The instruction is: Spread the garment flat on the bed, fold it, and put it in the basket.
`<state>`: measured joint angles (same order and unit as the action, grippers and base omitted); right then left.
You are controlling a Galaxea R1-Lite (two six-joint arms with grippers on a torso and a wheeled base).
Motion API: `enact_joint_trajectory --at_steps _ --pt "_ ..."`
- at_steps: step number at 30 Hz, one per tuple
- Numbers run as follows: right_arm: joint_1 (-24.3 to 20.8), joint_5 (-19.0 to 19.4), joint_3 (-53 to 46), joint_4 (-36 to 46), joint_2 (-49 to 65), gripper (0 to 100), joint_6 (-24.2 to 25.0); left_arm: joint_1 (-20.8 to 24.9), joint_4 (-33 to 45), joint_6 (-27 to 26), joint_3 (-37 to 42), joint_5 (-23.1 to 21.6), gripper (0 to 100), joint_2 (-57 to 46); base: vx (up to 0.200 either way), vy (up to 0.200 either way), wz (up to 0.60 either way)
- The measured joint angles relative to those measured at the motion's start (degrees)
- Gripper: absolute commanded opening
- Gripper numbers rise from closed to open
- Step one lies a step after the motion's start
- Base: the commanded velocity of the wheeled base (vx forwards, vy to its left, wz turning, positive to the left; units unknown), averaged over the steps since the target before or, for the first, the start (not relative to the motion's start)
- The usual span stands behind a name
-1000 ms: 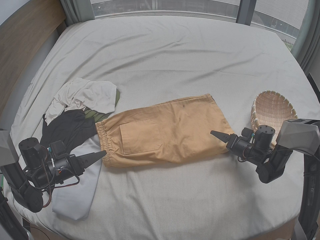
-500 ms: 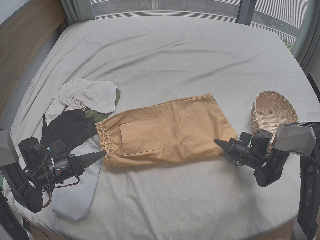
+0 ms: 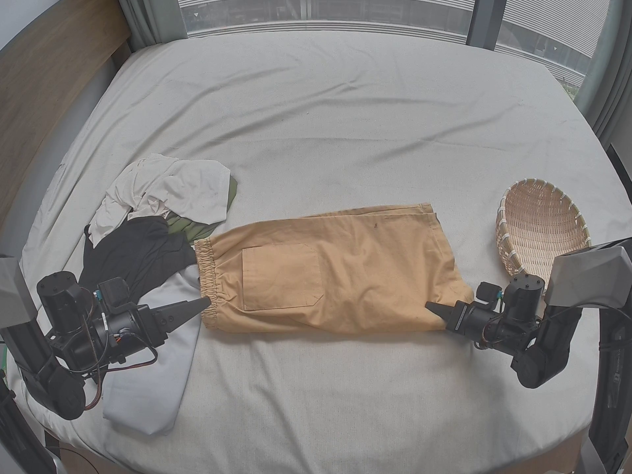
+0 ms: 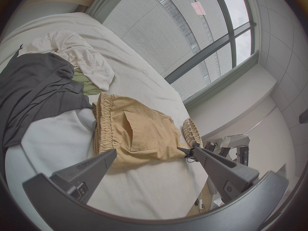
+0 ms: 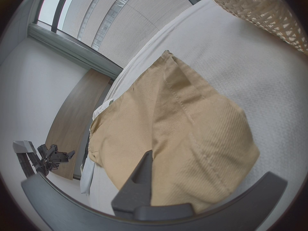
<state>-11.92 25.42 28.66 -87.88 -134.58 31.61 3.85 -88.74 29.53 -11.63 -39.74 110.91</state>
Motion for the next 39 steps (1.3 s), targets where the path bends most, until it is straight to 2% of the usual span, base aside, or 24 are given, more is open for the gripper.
enact_joint_trajectory --at_steps 13,19,26,34,35,39 --pt "1.2 -0.6 -11.5 -0.4 5.4 0 -5.8 0.0 0.0 0.1 0.0 0.0 100 0.5 0.000 0.000 0.00" --pt "2.9 -0.6 -15.6 -0.4 6.5 0 -10.4 0.1 0.0 -0.4 -0.1 0.1 100 2.2 0.000 0.000 0.00" --pt "5.9 -0.5 -18.3 -0.4 6.8 0 -11.5 0.2 0.0 -0.6 -0.4 0.2 100 4.3 0.000 0.000 0.00" --pt "6.8 -0.6 -20.1 -0.4 6.2 0 -12.5 0.4 0.0 -0.6 -0.4 0.2 100 5.3 0.000 0.000 0.00" --pt "6.9 -0.6 -20.2 -0.4 6.1 100 -12.9 0.5 0.0 -0.6 -0.4 0.2 100 5.4 0.000 0.000 0.00" --pt "7.0 -1.0 -20.2 -0.4 5.9 100 -13.1 0.5 0.0 -0.6 -0.4 0.3 100 6.1 0.000 0.000 0.00"
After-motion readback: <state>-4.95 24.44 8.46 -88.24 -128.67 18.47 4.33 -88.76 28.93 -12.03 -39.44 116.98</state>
